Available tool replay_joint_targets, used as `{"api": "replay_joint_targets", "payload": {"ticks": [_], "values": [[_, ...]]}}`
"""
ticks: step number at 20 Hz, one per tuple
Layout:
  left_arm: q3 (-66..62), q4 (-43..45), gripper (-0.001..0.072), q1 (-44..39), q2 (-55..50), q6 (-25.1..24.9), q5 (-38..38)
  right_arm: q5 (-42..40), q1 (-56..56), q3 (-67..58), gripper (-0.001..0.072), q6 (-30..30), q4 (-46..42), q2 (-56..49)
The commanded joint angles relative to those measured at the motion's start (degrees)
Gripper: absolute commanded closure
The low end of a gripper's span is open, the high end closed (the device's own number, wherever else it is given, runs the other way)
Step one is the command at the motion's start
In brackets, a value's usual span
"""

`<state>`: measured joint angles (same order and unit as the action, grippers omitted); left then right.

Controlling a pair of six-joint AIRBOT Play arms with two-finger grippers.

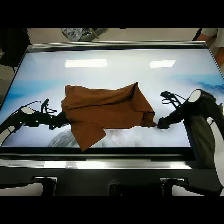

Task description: Fold the shirts.

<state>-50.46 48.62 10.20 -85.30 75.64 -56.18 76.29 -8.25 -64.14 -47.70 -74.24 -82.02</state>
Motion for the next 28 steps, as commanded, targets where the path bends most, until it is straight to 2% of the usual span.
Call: {"api": "replay_joint_targets", "payload": {"ticks": [1, 4, 5, 6, 7, 8, 11, 14, 18, 20, 21, 23, 26, 28], "values": [[0.02, -0.24, 0.0669, -0.15, 0.35, 0.2, 0.07, -8.26, 3.93, 1.9, 0.0008, 0.55, -1.22, -2.16], [-0.11, -0.68, 0.0669, -0.15, 1.07, 0.2, 0.02, -12.81, 5.44, 1.9, 0.0033, 0.37, -2.6, -4.66], [-0.11, -0.7, 0.067, -0.15, 1.25, 0.22, 0.02, -13.73, 5.64, 1.9, 0.0132, -0.17, -3.63, -5.16], [-0.22, -0.7, 0.0669, -0.13, 1.29, 0.2, -0.17, -14.27, 5.66, 1.9, 0.0326, -0.44, -5.11, -5.25], [-0.48, -0.66, 0.0669, -0.02, 1.29, 0.17, -0.39, -14.23, 5.64, 1.81, 0.0587, -1.42, -6.21, -5.22], [-1.11, -0.68, 0.067, 0.24, 1.31, -0.5, -1.05, -13.14, 5.64, 1.4, 0.0673, -2.27, -6.82, -5.22], [-9.25, -0.63, 0.0672, 2.32, 2.69, -2.91, -7.41, -8.9, 5.64, -2.8, 0.0671, -2.43, -5.66, -2.12], [-25.22, -0.63, 0.0673, 4.07, 10.71, -2.97, -8.26, -11.69, 5.64, -13.33, 0.0672, -2.49, -6.01, 8.26], [-57.9, -0.61, 0.0671, 5.86, 20.63, 2.73, -6.47, -24.06, 5.64, -32.46, 0.0672, -3.1, -8.2, 25.88], [-71.01, 2.01, 0.0671, 6.45, 24.55, 7.96, -4.92, -28.63, 5.64, -37.81, 0.0672, -4.63, -8.41, 34.53], [-73.94, 3.08, 0.0671, 6.51, 27.12, 9.99, -4.52, -28.96, 5.64, -38.64, 0.0672, -7.52, -8.61, 38.25], [-72.54, 3.06, 0.0671, 6.51, 32.94, 10.58, -4.02, -26.16, 5.64, -38.62, 0.0673, -12.26, -9.57, 44.11], [-65.83, 4.44, 0.0672, 6.51, 39.8, 10.91, -4.26, -21.18, 5.64, -38.64, 0.0673, -13.18, -12.96, 48.63], [-64.72, 7.48, 0.0672, 6.51, 41.24, 13.35, -5.68, -18.71, 5.66, -38.64, 0.0673, -14.36, -15.89, 49.99]]}}
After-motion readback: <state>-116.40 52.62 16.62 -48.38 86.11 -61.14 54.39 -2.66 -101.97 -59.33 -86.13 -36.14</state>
